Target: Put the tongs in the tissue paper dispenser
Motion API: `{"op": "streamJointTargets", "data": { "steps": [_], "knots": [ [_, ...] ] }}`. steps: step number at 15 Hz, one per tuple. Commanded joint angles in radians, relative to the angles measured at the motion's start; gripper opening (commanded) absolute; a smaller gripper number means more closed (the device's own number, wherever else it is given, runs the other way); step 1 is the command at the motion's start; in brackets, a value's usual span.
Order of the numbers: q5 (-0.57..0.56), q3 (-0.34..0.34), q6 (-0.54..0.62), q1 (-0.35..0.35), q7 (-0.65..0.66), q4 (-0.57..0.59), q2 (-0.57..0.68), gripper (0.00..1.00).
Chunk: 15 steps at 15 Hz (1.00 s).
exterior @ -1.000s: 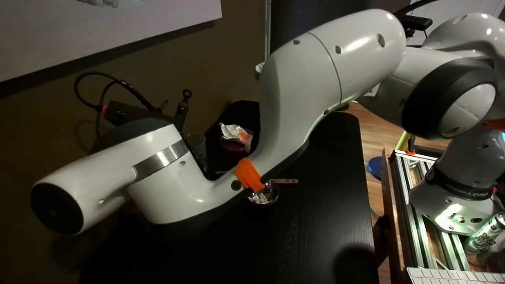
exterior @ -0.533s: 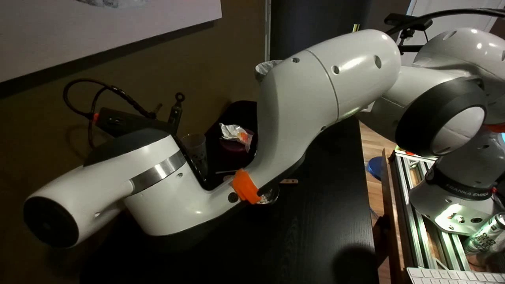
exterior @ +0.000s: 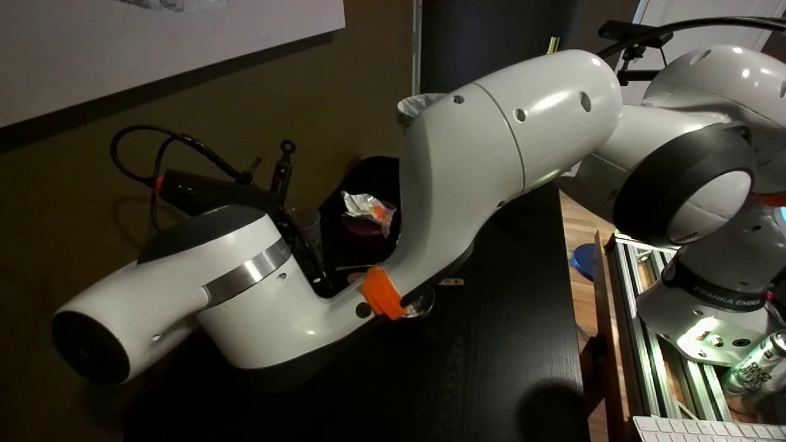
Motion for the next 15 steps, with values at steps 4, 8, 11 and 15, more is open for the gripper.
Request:
{"op": "streamJointTargets", "data": {
  "steps": [4,8,11,15],
  "knots": [
    [-0.041,-0.062,-0.004,0.041,0.034,0.025,0.055,0.09],
    [-0.098,-0.103,0.005,0.060,0.115,0.041,0.093,0.09],
    [-0.117,-0.112,0.002,0.064,0.205,0.056,0.108,0.09],
    [-0.131,-0.137,-0.009,0.073,0.164,0.082,0.155,0.09]
  ]
}}
